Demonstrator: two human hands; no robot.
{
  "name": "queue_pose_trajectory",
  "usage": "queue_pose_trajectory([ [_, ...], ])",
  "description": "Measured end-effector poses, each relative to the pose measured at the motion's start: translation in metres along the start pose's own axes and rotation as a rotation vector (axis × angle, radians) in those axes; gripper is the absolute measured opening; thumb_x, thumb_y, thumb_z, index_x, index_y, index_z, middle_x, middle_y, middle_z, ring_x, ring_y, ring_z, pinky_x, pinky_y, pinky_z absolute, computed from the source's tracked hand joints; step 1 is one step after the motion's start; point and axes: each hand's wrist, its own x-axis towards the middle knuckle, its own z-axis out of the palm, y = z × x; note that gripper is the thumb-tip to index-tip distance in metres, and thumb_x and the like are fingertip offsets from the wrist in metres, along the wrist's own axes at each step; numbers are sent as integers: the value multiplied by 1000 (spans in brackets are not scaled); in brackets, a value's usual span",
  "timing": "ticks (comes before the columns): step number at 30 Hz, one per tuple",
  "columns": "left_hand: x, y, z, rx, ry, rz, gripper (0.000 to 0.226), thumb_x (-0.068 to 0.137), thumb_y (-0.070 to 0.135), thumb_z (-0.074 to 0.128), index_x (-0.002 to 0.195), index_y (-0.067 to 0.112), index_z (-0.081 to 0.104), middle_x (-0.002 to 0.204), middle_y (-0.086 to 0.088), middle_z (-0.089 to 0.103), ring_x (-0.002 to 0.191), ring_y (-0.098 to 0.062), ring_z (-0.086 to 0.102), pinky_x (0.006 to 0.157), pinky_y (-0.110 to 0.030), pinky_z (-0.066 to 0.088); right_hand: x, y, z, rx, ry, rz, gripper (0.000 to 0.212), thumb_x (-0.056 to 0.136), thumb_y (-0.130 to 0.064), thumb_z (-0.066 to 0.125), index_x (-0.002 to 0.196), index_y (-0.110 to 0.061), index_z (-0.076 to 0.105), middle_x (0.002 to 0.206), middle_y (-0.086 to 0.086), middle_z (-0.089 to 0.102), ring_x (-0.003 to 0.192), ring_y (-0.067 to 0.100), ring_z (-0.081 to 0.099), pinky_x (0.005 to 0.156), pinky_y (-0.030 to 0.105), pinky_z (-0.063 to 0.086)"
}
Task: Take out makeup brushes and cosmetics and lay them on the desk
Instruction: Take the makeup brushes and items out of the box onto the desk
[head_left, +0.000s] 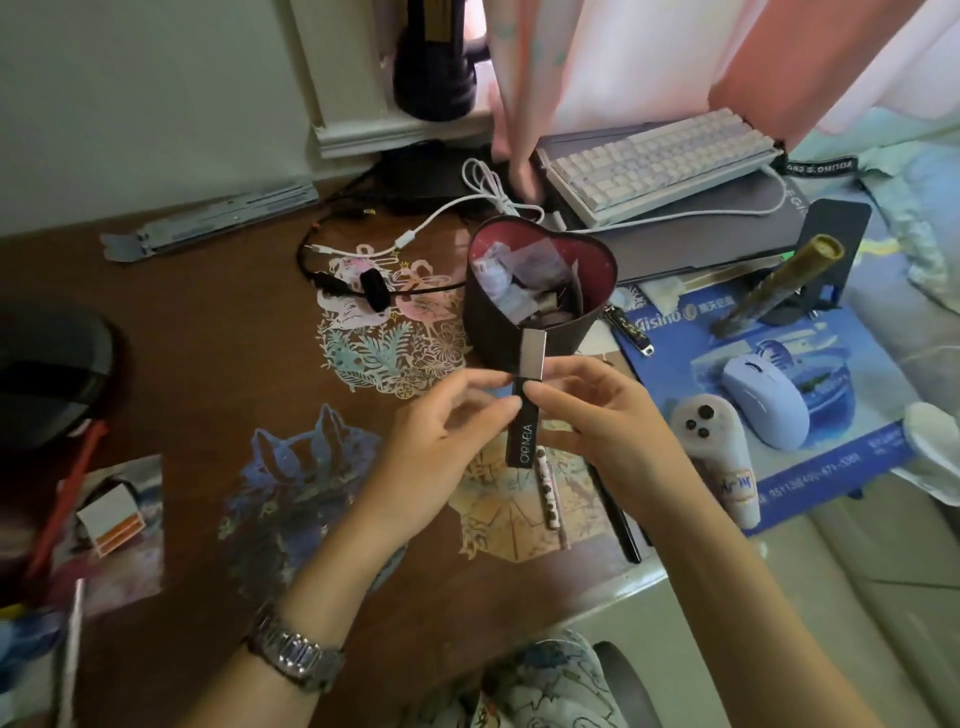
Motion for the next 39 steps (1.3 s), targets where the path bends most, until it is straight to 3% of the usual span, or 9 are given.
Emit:
queue_pose_trajectory([
  [11,-9,-13,11,-79,7,-144,23,82,20,68,105,22,63,92,2,71,87,-9,68,82,-31,55,-6,18,-5,-166,28,87,16,81,-12,70,96,-10,65,81,8,66,68,9,69,59,25,56],
  [17,-10,-30,22,-154,22,-256,17,84,18,67,97,28,62,93,4,69,83,-5,68,74,-22,55,3,27,-16,-417,85,86,27,85,-39,62,101,-17,66,95,2,72,81,11,68,70,27,53],
  [21,-6,-47,34,-157,37,-361,15,84,14,66,96,22,60,98,-4,66,89,-19,67,78,-32,56,12,26,-30,-569,156,64,35,84,-48,58,104,-21,66,96,-3,71,86,12,68,80,37,56],
  [24,-2,-62,42,-120,67,-433,19,84,12,66,102,12,60,96,-8,65,87,-27,68,79,-39,57,17,23,-38,-617,174,47,33,86,-42,58,107,-17,65,99,1,71,86,13,67,74,31,54],
  [29,4,-72,50,13,107,-429,15,83,16,68,90,26,58,91,-1,67,75,-19,69,74,-39,59,23,18,-46,-683,167,21,29,88,-39,57,105,-17,65,97,-1,70,84,8,66,65,21,49],
  [34,9,-73,55,71,134,-409,14,81,14,70,91,20,63,83,-1,69,70,-15,70,69,-38,61,30,16,-51,-711,165,22,28,87,-40,57,104,-20,65,97,-3,69,87,9,65,72,24,51],
  [39,11,-78,55,163,127,-389,16,77,20,74,83,29,63,79,2,73,69,-13,71,69,-40,60,37,14,-56,-759,154,29,20,87,-38,58,98,-23,65,97,-4,68,89,10,64,75,28,52],
])
